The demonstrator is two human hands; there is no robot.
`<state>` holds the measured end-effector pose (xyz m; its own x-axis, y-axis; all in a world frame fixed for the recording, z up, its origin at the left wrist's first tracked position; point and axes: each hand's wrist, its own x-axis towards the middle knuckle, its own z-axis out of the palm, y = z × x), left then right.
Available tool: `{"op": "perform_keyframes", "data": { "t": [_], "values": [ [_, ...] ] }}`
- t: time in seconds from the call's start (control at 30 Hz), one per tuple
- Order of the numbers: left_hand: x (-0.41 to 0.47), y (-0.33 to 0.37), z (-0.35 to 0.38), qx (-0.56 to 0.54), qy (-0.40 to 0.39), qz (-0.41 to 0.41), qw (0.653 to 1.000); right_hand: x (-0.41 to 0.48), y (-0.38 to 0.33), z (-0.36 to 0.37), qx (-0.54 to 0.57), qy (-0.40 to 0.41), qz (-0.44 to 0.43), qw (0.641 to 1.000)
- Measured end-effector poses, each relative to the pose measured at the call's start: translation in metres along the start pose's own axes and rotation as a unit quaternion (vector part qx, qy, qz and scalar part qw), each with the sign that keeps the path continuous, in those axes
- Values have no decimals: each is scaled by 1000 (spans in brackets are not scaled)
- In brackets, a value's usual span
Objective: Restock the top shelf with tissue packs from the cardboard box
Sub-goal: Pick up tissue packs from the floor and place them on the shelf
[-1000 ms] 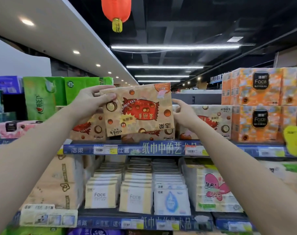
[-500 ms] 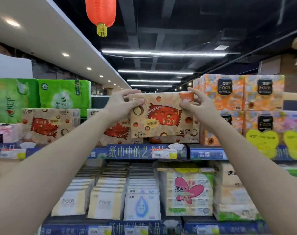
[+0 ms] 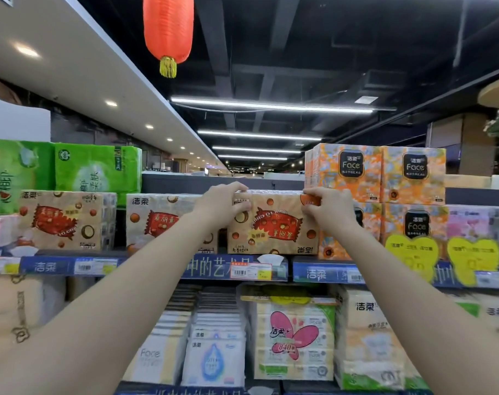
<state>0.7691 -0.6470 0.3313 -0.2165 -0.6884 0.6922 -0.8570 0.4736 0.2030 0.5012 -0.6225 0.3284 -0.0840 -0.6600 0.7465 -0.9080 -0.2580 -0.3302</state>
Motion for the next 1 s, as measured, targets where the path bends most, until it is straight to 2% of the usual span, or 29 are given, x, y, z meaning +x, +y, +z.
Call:
{"op": "perform_keyframes", "data": {
  "t": [0.07, 0.13, 0.3, 0.4, 0.47, 0.53, 0.63, 0.7, 0.77, 0.9, 1.0],
  "values": [
    [0, 3, 6, 121, 28, 23, 992, 1, 2, 6, -84, 0, -18, 996],
    [0, 5, 12, 176, 60, 46, 982, 0, 2, 11, -82, -4, -15, 996],
    [-15, -19, 2, 137, 128, 29, 982, -6, -5, 17, -145, 12, -29, 989],
    [-37, -61, -16, 112, 230, 1, 967, -15, -10, 24, -168, -41, -56, 983],
    [-55, -91, -31, 130, 264, -46, 955, -19, -13, 31, -159, -45, -70, 984],
    [-72, -116, -40, 131, 256, -117, 951, -20, -13, 36, -146, -18, -68, 987],
    [-93, -144, -41, 112, 220, -195, 949, -20, -16, 42, -123, -20, -43, 991],
    [-101, -157, -37, 100, 174, -224, 954, -20, -17, 46, -129, -25, -33, 991],
    [-102, -170, -30, 43, 109, -256, 959, -20, -19, 47, -132, -31, -30, 990],
    [-94, -186, -25, -80, -2, -289, 954, -19, -21, 40, -133, -56, -18, 989],
    [-88, -187, -24, -131, -42, -293, 946, -23, -26, 41, -183, -38, -22, 982]
  ]
}}
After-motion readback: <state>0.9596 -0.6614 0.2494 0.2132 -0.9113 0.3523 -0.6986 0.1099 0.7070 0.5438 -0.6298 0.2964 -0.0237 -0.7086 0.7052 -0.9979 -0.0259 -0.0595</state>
